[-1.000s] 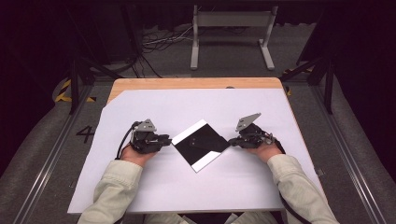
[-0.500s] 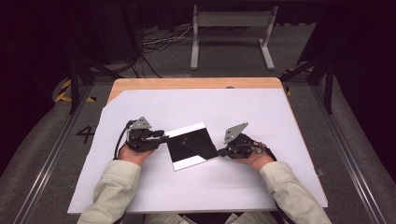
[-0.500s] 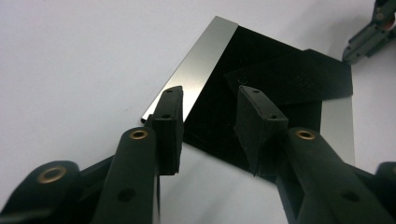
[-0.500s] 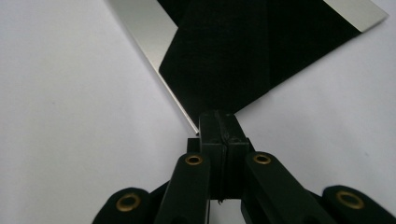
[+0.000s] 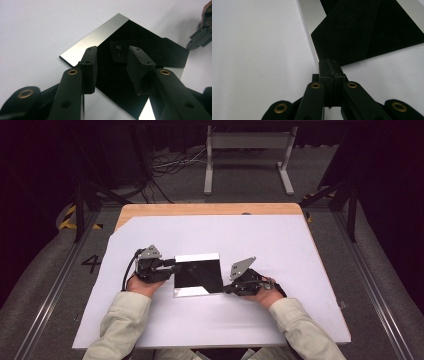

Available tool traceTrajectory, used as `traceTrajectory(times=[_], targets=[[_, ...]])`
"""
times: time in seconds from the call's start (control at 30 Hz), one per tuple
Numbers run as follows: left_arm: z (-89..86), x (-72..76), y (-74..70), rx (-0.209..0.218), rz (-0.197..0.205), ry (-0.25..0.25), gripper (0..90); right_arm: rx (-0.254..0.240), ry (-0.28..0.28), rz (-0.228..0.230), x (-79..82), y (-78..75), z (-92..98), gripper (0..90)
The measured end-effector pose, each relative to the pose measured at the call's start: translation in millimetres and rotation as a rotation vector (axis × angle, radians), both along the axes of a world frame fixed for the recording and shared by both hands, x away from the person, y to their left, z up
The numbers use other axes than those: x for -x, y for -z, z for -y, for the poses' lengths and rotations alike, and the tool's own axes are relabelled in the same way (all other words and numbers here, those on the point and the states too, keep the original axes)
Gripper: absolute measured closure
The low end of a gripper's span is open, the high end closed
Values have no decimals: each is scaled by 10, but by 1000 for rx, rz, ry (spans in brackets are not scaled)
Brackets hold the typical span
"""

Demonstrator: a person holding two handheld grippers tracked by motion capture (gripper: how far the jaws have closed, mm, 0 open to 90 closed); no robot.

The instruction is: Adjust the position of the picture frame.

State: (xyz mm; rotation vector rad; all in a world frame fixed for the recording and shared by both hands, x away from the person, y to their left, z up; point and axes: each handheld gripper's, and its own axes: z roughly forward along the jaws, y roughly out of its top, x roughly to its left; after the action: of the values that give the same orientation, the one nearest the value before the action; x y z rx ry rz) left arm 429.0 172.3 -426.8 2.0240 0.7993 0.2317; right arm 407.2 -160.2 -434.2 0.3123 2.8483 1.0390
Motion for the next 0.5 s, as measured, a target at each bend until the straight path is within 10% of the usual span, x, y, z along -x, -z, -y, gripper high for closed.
traceTrajectory(times=[0.5], targets=[[-85,178,17,-13,39,55,595,-35,14,28,54,-35,-49,894]])
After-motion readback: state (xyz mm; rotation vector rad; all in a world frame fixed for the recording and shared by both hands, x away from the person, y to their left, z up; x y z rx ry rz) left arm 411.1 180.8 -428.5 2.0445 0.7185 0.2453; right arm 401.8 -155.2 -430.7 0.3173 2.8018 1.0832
